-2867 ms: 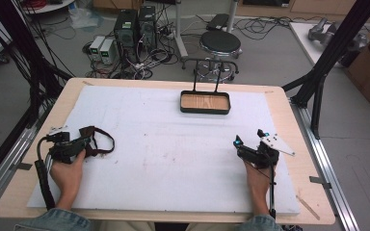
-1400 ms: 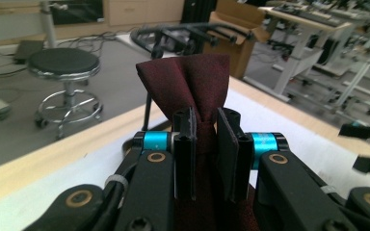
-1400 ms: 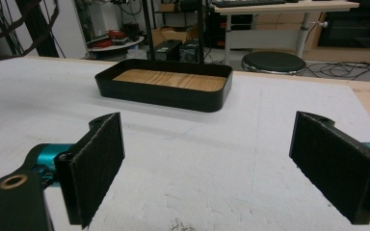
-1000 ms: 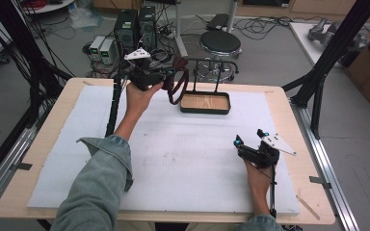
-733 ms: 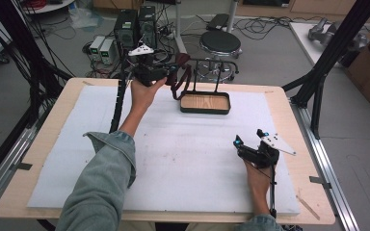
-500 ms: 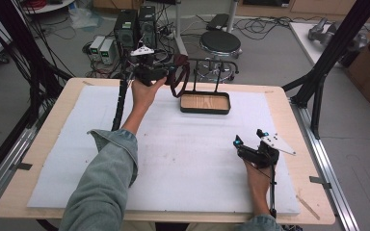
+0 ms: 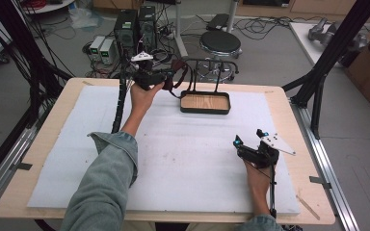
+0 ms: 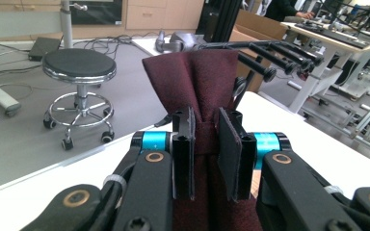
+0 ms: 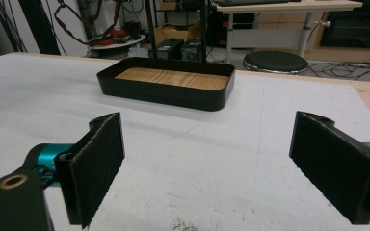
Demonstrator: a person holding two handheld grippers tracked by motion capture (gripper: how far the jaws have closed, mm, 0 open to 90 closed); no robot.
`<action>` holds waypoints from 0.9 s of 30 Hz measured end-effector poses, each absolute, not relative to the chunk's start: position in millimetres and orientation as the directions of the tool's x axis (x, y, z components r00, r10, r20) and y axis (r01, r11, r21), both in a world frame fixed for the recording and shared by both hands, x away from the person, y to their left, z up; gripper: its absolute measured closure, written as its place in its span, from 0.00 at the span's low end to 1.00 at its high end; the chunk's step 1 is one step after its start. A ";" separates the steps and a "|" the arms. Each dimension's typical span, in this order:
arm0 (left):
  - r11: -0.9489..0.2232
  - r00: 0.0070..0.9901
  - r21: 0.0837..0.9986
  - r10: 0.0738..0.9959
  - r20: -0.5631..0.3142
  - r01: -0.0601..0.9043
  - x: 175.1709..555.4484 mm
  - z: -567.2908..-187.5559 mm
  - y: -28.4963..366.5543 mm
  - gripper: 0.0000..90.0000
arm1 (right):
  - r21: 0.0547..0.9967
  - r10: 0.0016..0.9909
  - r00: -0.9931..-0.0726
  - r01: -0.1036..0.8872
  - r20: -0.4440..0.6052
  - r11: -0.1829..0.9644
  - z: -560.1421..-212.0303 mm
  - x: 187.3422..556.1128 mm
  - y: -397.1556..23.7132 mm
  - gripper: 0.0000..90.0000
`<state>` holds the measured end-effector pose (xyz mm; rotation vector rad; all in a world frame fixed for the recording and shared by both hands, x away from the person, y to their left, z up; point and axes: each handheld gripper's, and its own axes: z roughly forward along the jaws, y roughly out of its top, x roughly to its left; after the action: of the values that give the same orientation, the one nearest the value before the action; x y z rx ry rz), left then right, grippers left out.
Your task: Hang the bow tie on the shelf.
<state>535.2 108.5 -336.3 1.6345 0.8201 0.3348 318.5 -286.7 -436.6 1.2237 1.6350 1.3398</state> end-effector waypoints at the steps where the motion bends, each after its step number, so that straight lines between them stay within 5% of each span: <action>1: -0.032 0.707 0.944 0.671 -0.224 0.329 535.7 -337.9 109.3 0.84 | 0.971 0.945 -0.322 0.239 0.055 0.025 -436.6 318.5 -286.7 0.13; 17: -0.060 0.710 0.939 0.671 -0.212 0.337 536.5 -344.5 111.6 0.78 | 0.970 0.945 -0.322 0.240 0.053 0.027 -436.6 318.6 -286.8 0.13; 27: -0.065 0.735 0.959 0.658 -0.167 0.276 519.3 -331.0 128.4 0.61 | 0.970 0.945 -0.322 0.240 0.056 0.025 -436.5 318.4 -286.9 0.12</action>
<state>519.3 128.4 -331.0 1.6509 0.7599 0.3684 318.4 -286.9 -436.5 1.2255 1.6352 1.3398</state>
